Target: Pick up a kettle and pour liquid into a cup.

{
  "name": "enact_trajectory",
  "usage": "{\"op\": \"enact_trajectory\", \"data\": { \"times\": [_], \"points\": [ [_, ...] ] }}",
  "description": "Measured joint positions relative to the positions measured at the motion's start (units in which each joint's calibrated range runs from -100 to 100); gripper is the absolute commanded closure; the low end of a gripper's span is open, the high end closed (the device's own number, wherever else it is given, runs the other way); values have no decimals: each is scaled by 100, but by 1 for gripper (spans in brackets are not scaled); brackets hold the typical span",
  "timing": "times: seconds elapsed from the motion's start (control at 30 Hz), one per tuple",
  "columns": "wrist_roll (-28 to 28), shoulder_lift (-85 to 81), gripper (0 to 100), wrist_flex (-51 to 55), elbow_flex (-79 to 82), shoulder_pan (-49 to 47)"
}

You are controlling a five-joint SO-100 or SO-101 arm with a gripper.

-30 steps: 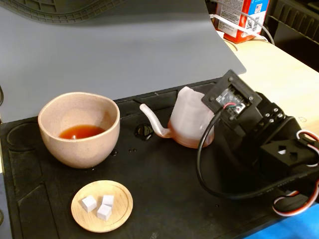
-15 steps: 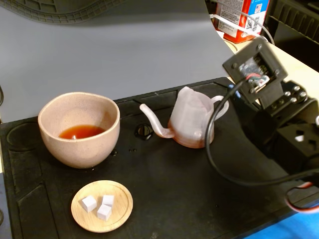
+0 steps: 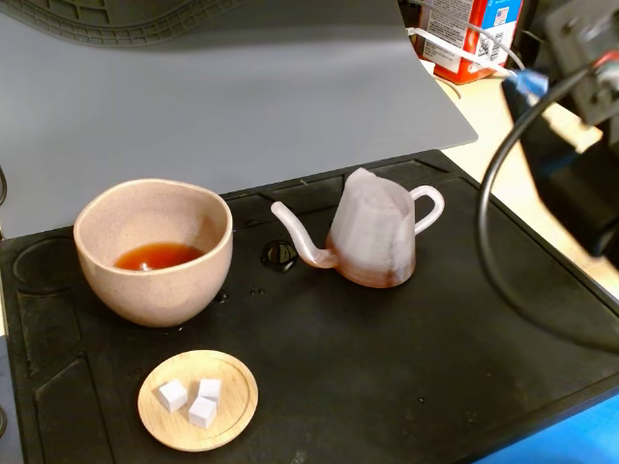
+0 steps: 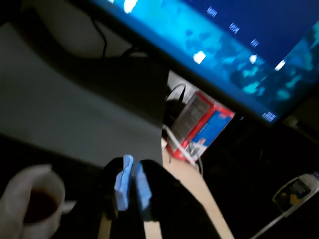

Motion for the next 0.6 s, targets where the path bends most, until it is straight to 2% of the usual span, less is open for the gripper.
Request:
{"op": "enact_trajectory", "data": {
  "times": [0.2, 0.4, 0.5, 0.57, 0.6],
  "points": [
    [-262, -1344, 99, 937, 0, -461],
    [-828, -3065, 99, 2241, -88, -688],
    [-1163, -4255, 99, 3370, -88, -763],
    [-1409, -5240, 99, 4840, -78, -703],
    [-1509, -5522, 99, 5199, -19, -711]
  ]
}}
